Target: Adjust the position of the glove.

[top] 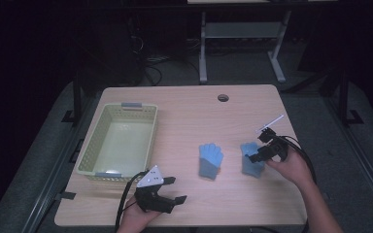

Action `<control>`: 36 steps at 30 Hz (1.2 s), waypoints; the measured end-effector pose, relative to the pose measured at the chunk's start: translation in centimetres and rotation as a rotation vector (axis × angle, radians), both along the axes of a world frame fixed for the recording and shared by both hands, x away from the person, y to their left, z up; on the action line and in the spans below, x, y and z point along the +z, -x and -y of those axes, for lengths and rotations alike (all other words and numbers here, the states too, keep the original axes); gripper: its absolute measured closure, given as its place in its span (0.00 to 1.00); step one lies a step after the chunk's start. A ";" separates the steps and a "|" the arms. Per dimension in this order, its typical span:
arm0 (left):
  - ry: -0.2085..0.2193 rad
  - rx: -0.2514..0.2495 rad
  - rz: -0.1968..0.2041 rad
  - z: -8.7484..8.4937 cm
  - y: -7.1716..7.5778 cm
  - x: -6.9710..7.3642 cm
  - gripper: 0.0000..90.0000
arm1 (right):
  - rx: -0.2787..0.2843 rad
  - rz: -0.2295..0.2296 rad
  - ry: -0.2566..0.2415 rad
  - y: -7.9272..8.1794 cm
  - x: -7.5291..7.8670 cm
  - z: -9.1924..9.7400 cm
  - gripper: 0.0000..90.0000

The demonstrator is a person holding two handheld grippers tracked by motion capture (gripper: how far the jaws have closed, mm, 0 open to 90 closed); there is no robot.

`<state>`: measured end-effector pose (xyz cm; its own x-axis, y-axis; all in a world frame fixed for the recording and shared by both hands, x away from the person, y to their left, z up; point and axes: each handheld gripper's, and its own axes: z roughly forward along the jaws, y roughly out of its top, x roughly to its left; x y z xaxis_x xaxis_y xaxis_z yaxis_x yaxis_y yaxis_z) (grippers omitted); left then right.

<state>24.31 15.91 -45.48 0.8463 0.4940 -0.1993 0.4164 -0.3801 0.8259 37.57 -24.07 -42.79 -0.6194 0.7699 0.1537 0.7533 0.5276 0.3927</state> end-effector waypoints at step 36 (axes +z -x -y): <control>0.003 0.006 0.001 -0.1 0.0 0.0 0.25 | -0.003 -0.017 0.100 -0.2 -1.4 -1.1 0.87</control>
<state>24.29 16.01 -45.44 0.8436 0.4984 -0.2000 0.4179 -0.3753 0.8274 37.80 -23.01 -44.19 -0.6147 0.7840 0.0865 0.7613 0.5609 0.3254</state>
